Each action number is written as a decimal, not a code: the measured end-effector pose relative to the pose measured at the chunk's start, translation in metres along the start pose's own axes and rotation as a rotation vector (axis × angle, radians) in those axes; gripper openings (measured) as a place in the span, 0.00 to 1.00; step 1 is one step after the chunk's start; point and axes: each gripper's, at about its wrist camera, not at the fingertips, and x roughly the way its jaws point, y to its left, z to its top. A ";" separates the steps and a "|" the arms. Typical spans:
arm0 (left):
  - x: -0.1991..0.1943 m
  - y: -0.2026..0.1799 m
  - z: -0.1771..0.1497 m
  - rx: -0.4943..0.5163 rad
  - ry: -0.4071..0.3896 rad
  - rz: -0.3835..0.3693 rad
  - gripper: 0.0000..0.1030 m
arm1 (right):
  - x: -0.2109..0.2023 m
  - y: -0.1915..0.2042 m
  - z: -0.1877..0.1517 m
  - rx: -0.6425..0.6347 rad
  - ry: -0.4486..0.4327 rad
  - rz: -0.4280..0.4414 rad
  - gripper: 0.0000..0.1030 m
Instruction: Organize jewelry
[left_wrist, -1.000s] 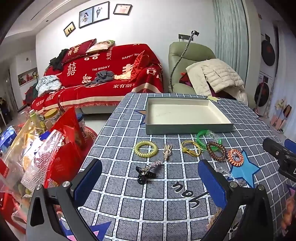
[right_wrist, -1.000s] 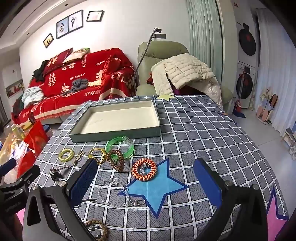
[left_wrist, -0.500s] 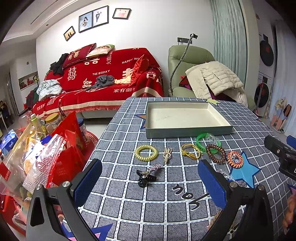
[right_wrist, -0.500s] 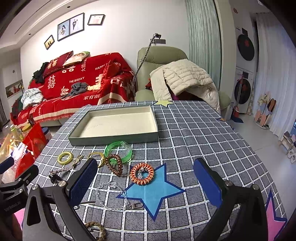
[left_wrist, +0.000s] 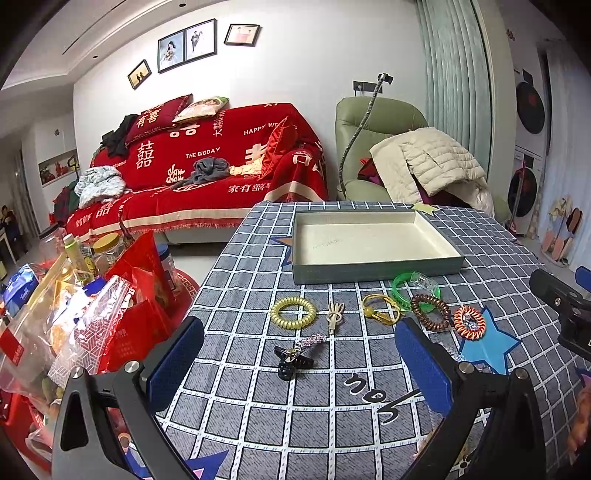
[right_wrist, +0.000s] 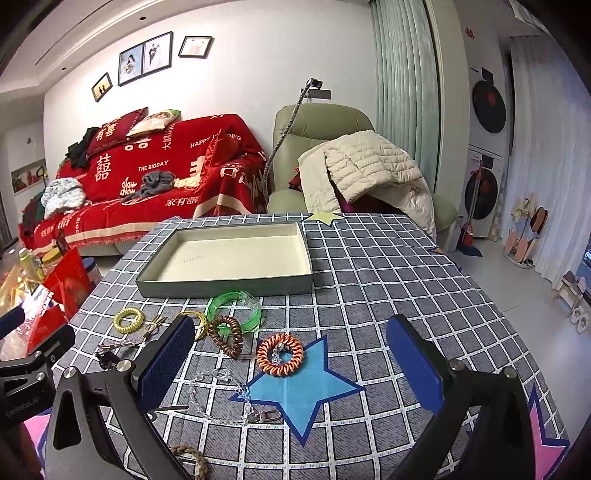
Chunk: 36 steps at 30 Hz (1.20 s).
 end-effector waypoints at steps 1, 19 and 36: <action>0.000 0.000 -0.001 0.000 -0.001 0.000 1.00 | 0.000 0.000 0.000 0.000 0.001 0.000 1.00; 0.002 0.001 -0.003 -0.002 0.013 -0.007 1.00 | 0.000 0.000 0.000 0.000 0.001 0.001 1.00; 0.004 -0.001 -0.003 -0.002 0.017 -0.010 1.00 | 0.000 0.000 0.000 0.001 0.003 0.002 1.00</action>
